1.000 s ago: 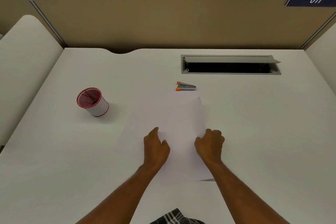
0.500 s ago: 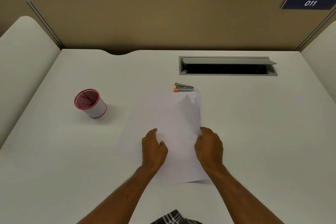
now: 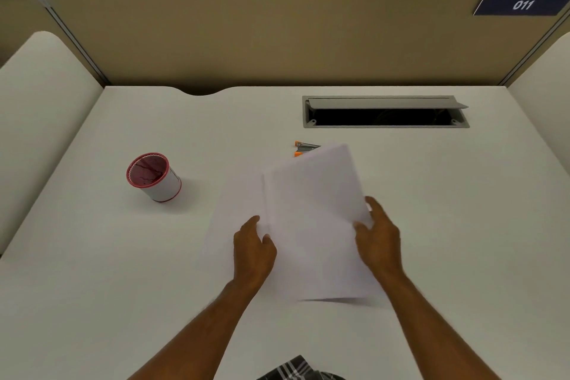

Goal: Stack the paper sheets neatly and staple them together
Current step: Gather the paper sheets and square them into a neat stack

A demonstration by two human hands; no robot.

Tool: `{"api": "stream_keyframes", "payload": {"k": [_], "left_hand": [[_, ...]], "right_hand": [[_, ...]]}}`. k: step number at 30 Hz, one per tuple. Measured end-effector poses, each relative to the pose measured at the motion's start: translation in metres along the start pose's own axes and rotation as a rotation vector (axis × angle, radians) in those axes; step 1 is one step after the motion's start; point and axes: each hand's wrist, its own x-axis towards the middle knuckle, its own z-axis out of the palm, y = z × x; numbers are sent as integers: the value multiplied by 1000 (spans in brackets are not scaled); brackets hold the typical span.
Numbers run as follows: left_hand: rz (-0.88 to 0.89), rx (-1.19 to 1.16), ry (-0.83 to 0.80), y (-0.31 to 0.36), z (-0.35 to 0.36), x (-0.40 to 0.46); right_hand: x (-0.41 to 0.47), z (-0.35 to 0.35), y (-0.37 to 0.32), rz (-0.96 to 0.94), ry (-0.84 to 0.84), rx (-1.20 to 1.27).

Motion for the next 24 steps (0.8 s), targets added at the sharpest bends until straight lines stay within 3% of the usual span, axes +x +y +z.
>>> {"api": "stream_keyframes", "payload": {"k": [4,7,10,15,19,24], "left_hand": [[4,276,96,-7,-18,18],[-135,568,59,-12,-32,32],[-173,637,16,-18,-39,37],[-165,685,1,-16,-44,38],[-220,634,-15,-11,-46,40],[-231,179,-23,-15,-58,44]], "right_hand": [[27,-37,10,153,35,190],[41,-54,19,309,38,391],[45,-46,24,395,-18,483],[29,-2,21,411,-162,431],[18,18,17,439,-206,398],[16,21,15,450,-237,376]]}}
